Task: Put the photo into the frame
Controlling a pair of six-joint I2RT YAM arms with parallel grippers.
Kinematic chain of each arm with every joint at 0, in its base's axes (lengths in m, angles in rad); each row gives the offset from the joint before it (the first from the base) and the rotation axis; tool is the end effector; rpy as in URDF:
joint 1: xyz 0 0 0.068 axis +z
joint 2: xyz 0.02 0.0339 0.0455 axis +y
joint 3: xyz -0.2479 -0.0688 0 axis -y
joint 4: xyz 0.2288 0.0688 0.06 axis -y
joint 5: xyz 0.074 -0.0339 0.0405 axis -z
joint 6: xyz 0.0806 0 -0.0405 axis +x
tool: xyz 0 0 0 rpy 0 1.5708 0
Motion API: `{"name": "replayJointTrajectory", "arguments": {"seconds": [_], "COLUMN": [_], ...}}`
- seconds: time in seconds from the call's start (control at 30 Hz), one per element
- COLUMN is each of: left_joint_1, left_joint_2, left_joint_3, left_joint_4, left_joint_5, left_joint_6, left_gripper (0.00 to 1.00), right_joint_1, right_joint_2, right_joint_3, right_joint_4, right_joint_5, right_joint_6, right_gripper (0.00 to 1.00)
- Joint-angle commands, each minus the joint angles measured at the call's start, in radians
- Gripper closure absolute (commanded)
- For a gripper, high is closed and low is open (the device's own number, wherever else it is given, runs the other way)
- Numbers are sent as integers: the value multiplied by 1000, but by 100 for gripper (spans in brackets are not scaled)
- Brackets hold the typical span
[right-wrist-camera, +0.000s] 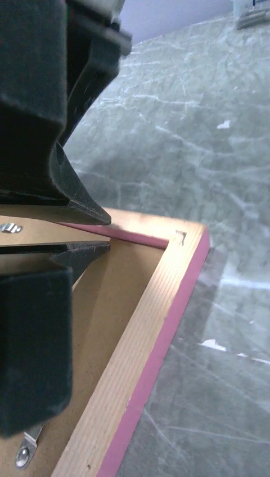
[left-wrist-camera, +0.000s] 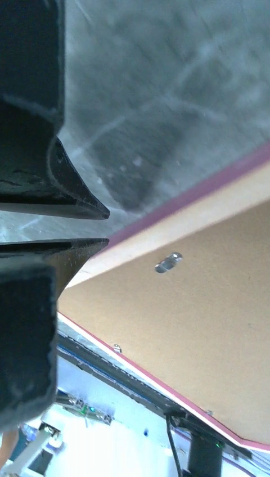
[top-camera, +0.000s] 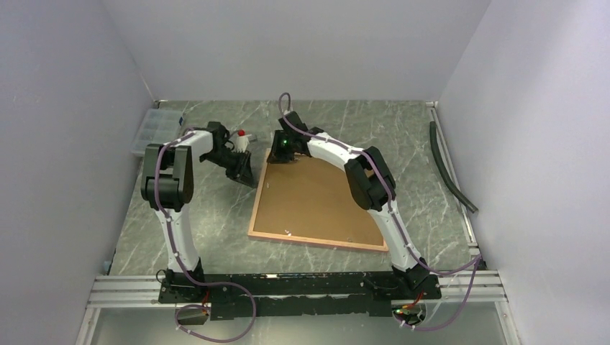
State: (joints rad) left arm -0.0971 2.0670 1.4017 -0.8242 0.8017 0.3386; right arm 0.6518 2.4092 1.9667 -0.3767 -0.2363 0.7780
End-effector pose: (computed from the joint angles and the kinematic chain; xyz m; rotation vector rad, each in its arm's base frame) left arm 0.3583 -0.0931 0.1078 0.6395 2.6699 -1.1414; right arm 0.4185 0.3431 0.1242 0.0421 2.5800 0.8977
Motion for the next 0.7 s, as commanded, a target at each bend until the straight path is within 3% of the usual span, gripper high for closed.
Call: {"name": "replayJointTrajectory", "arguments": {"seconds": [0.0,0.13,0.33,0.5,0.67], "left_joint_1": [83,77,-17,-75,-82], "left_joint_2": [-13,-30,-25,-19,-26], "left_joint_3": [28,7,-45,-85,-117], "left_joint_4": [-36,-16,16,31,54], "left_joint_5": [116,183,147,-11,-136], "left_joint_6": [-12,-32,-11,28,26], "left_gripper": [71,52,46,46,54], "right_joint_1": [6,5,5,5,3], "right_joint_2": [-32,-37,-51,-79,-89], "right_joint_3": [-119,-174,-219,-239,-256], "right_joint_4": [11,8,28,58,67], "right_joint_5": [21,34,33,13,7], "right_joint_6": [0,-1,1,16,22], "right_gripper": [79,79,79,79,78]}}
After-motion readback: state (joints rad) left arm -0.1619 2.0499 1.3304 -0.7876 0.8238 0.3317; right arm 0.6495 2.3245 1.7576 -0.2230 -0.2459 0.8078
